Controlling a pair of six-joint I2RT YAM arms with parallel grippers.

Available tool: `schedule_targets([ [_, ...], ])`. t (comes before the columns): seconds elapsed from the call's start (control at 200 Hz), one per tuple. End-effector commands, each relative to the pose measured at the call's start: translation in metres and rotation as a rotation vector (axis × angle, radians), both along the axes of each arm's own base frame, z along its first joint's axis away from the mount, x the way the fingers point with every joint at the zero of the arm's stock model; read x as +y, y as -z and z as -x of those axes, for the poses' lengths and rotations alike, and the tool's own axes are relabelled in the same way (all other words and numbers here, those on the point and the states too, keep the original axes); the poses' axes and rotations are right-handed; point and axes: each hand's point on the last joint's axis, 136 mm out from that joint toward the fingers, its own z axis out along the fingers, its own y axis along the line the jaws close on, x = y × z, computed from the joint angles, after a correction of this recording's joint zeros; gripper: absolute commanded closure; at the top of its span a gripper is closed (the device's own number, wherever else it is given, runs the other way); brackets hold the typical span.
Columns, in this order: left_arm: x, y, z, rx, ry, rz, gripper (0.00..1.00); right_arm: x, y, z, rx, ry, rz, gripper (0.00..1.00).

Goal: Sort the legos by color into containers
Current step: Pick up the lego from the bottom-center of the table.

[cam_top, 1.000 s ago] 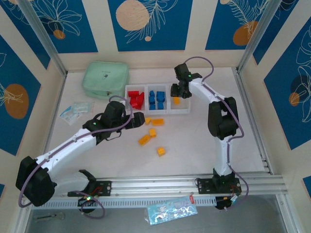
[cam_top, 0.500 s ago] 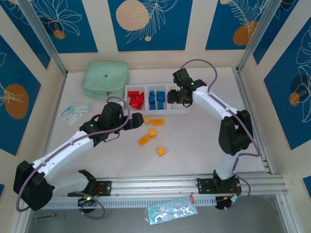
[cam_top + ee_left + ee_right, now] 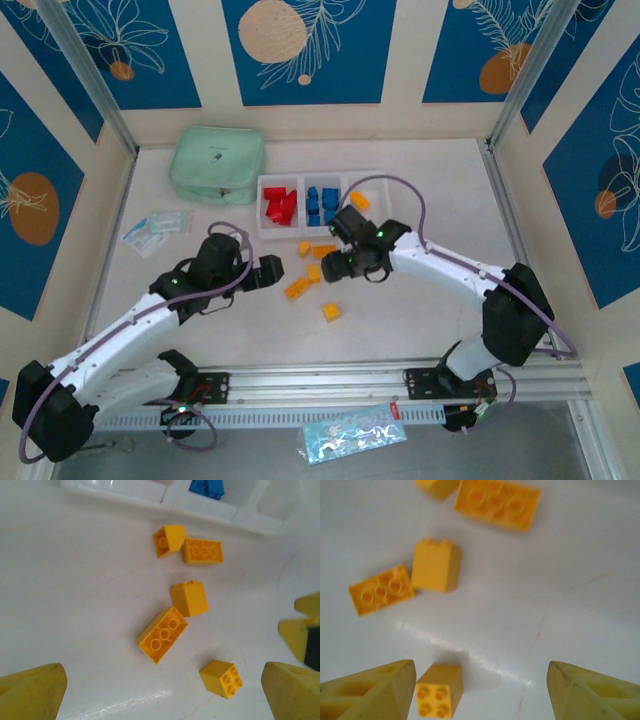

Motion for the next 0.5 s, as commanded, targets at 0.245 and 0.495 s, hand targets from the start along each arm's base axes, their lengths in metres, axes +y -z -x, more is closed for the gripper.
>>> schedule_targets([
  [0.245, 0.011, 0.029, 0.014, 0.082, -0.065, 0.02, 0.01, 0.028, 0.042, 0.056, 0.074, -0.007, 0.019, 0.23],
  [0.495, 0.016, 0.035, 0.015, 0.092, -0.087, 0.005, 0.01, 0.023, 0.072, 0.062, 0.11, 0.006, 0.089, 0.26],
])
